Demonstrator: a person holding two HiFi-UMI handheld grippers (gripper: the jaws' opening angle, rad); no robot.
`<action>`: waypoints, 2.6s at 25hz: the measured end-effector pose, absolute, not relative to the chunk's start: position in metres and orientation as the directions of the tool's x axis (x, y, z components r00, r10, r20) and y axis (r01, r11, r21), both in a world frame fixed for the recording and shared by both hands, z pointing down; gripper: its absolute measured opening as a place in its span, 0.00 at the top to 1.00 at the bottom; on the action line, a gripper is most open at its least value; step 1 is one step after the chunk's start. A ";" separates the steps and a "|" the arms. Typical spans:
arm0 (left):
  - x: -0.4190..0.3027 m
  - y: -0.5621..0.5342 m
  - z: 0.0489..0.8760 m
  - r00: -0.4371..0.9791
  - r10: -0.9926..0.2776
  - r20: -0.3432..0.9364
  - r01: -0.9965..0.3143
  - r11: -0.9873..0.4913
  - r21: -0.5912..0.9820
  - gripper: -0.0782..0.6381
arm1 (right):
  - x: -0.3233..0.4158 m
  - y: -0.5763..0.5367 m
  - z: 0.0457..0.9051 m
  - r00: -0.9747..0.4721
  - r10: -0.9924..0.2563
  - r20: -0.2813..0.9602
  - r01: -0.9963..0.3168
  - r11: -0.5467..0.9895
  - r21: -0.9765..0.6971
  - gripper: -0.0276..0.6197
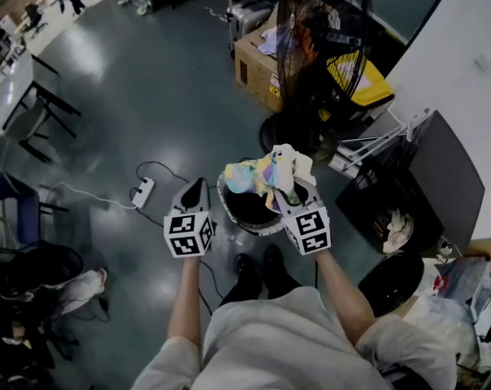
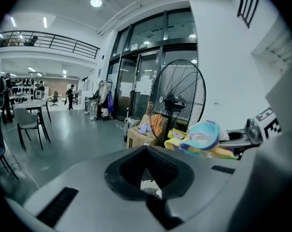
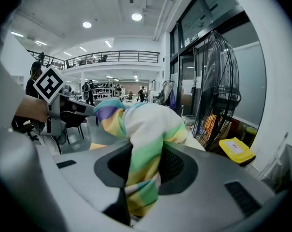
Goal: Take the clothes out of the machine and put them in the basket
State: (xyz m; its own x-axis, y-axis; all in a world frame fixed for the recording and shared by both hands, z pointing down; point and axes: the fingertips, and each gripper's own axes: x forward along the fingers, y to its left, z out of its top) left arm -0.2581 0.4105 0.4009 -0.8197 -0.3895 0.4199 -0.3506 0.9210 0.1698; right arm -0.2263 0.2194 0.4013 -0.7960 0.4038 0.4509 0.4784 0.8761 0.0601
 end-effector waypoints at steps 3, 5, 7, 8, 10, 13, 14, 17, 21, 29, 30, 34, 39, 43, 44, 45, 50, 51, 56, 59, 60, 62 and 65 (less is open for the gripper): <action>-0.262 0.415 0.420 -0.819 -0.369 0.440 -0.324 0.929 0.177 0.87 | -0.232 0.230 0.428 -0.761 0.432 0.483 0.512 0.858 0.039 0.75; -0.264 0.418 0.434 -0.817 -0.361 0.450 -0.310 0.932 0.186 0.87 | -0.234 0.234 0.447 -0.742 0.442 0.505 0.526 0.850 0.029 0.75; -0.263 0.417 0.450 -0.811 -0.357 0.463 -0.299 0.934 0.196 0.87 | -0.235 0.234 0.465 -0.724 0.444 0.527 0.533 0.846 0.019 0.75; -0.263 0.416 0.458 -0.806 -0.355 0.472 -0.295 0.934 0.200 0.87 | -0.236 0.234 0.474 -0.716 0.445 0.538 0.534 0.845 0.012 0.75; -0.265 0.415 0.474 -0.799 -0.352 0.488 -0.287 0.936 0.205 0.87 | -0.240 0.233 0.492 -0.702 0.446 0.554 0.536 0.844 -0.001 0.75; -0.266 0.413 0.499 -0.786 -0.350 0.509 -0.275 0.936 0.218 0.87 | -0.241 0.233 0.523 -0.679 0.448 0.582 0.540 0.841 -0.017 0.75; -0.265 0.413 0.509 -0.781 -0.349 0.517 -0.271 0.936 0.223 0.87 | -0.240 0.234 0.534 -0.669 0.448 0.593 0.543 0.840 -0.022 0.75; -0.264 0.414 0.540 -0.767 -0.346 0.540 -0.256 0.937 0.237 0.87 | -0.238 0.238 0.569 -0.639 0.448 0.625 0.548 0.836 -0.039 0.75; -0.263 0.414 0.583 -0.755 -0.339 0.561 -0.229 0.939 0.258 0.87 | -0.232 0.239 0.612 -0.609 0.451 0.653 0.546 0.835 -0.067 0.75; -0.246 0.413 0.666 -0.743 -0.329 0.583 -0.191 0.939 0.286 0.87 | -0.220 0.236 0.707 -0.569 0.452 0.687 0.556 0.827 -0.084 0.75; -0.245 0.411 0.675 -0.736 -0.330 0.591 -0.191 0.939 0.286 0.87 | -0.221 0.236 0.716 -0.561 0.454 0.692 0.558 0.825 -0.089 0.75; -0.239 0.401 0.714 -0.705 -0.336 0.625 -0.195 0.939 0.285 0.87 | -0.222 0.236 0.754 -0.538 0.461 0.706 0.562 0.820 -0.108 0.74; -0.227 0.398 0.749 -0.690 -0.341 0.638 -0.191 0.937 0.294 0.87 | -0.220 0.240 0.799 -0.520 0.467 0.715 0.566 0.816 -0.120 0.73; -0.229 0.399 0.769 -0.694 -0.340 0.635 -0.191 0.937 0.293 0.87 | -0.227 0.240 0.836 -0.517 0.456 0.725 0.555 0.823 -0.122 0.73; -0.230 0.398 0.773 -0.694 -0.342 0.633 -0.193 0.936 0.294 0.87 | -0.229 0.239 0.845 -0.515 0.451 0.729 0.549 0.827 -0.124 0.73; -0.230 0.398 0.777 -0.694 -0.344 0.633 -0.195 0.936 0.294 0.87 | -0.230 0.238 0.853 -0.513 0.447 0.733 0.541 0.831 -0.127 0.72; -0.222 0.393 0.793 -0.675 -0.359 0.645 -0.216 0.932 0.292 0.87 | -0.237 0.241 0.883 -0.509 0.458 0.729 0.510 0.842 -0.172 0.52; -0.220 0.391 0.796 -0.668 -0.364 0.649 -0.224 0.930 0.291 0.87 | -0.241 0.238 0.882 -0.534 0.448 0.717 0.497 0.852 -0.163 0.44; -0.213 0.375 0.800 -0.646 -0.392 0.655 -0.254 0.919 0.300 0.87 | -0.247 0.228 0.868 -0.591 0.425 0.685 0.475 0.870 -0.130 0.39; -0.215 0.367 0.795 -0.640 -0.412 0.648 -0.283 0.911 0.299 0.87 | -0.241 0.223 0.858 -0.608 0.413 0.678 0.461 0.879 -0.121 0.44; -0.216 0.364 0.792 -0.640 -0.419 0.644 -0.294 0.908 0.298 0.87 | -0.239 0.219 0.855 -0.618 0.403 0.675 0.451 0.885 -0.116 0.53; -0.220 0.358 0.787 -0.639 -0.431 0.637 -0.317 0.902 0.293 0.87 | -0.237 0.212 0.847 -0.644 0.378 0.665 0.425 0.900 -0.101 0.67; -0.226 0.349 0.781 -0.633 -0.454 0.627 -0.354 0.890 0.288 0.87 | -0.235 0.201 0.836 -0.681 0.351 0.642 0.389 0.917 -0.089 0.89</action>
